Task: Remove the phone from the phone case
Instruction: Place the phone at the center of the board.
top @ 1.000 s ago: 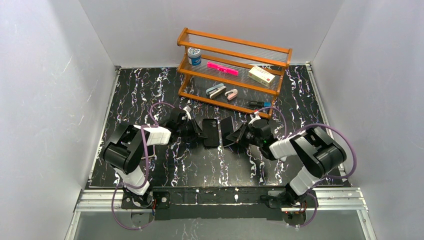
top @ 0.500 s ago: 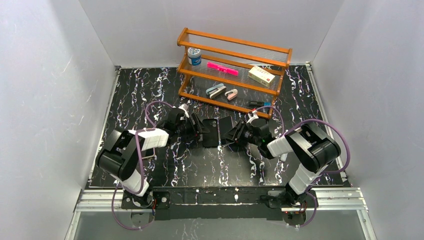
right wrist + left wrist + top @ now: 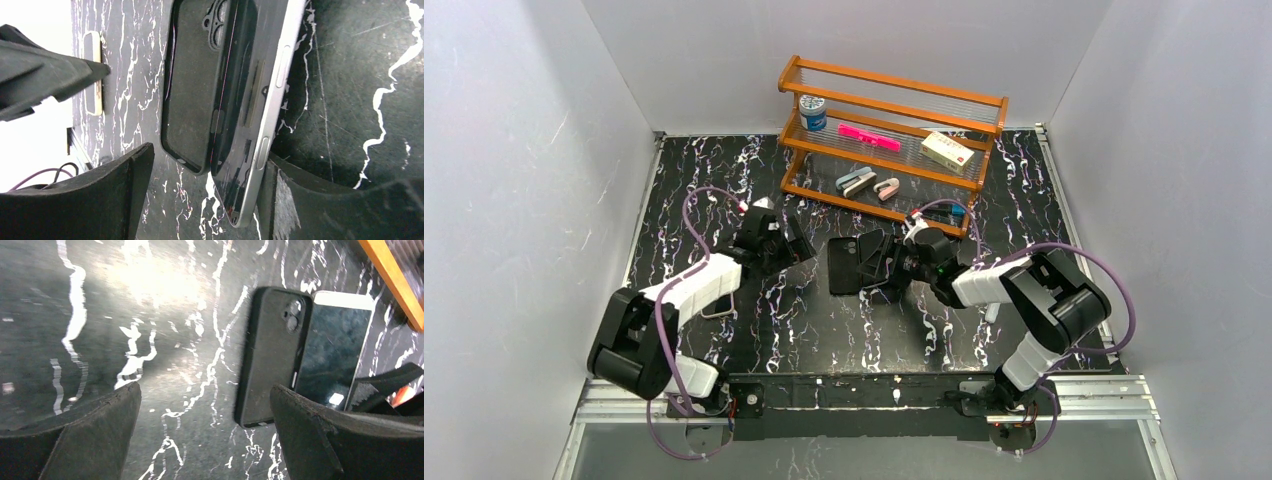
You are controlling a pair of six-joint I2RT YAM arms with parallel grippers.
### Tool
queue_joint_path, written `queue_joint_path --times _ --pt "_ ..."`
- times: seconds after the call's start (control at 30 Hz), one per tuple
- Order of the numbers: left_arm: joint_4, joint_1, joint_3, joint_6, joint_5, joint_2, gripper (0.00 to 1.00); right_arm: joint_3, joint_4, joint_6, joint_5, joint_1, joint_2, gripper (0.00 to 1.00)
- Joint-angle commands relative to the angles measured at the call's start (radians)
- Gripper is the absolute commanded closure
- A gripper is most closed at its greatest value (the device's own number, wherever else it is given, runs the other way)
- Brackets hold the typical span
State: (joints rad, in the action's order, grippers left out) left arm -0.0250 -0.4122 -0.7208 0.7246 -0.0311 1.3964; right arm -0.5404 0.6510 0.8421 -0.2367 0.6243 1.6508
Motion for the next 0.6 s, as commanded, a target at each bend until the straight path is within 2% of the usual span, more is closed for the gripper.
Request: queue_joint_path --times 0.0,0.2,0.4,0.57 --pt "-0.164 0.067 -0.057 -0.075 0.083 -0.064 0.02 -0.007 -0.245 -0.092 0.043 0.027 0.004 0.20" --pt "-0.267 0.156 -0.098 -0.153 0.130 -0.116 0.02 -0.049 -0.440 -0.191 0.175 0.042 -0.035 0.14" --pt "-0.340 0.231 -0.113 -0.229 0.202 -0.144 0.02 -0.097 -0.539 -0.248 0.203 0.064 -0.017 0.04" --pt "-0.364 0.297 -0.090 -0.246 0.228 -0.167 0.02 -0.099 -0.595 -0.269 0.304 0.064 -0.063 0.01"
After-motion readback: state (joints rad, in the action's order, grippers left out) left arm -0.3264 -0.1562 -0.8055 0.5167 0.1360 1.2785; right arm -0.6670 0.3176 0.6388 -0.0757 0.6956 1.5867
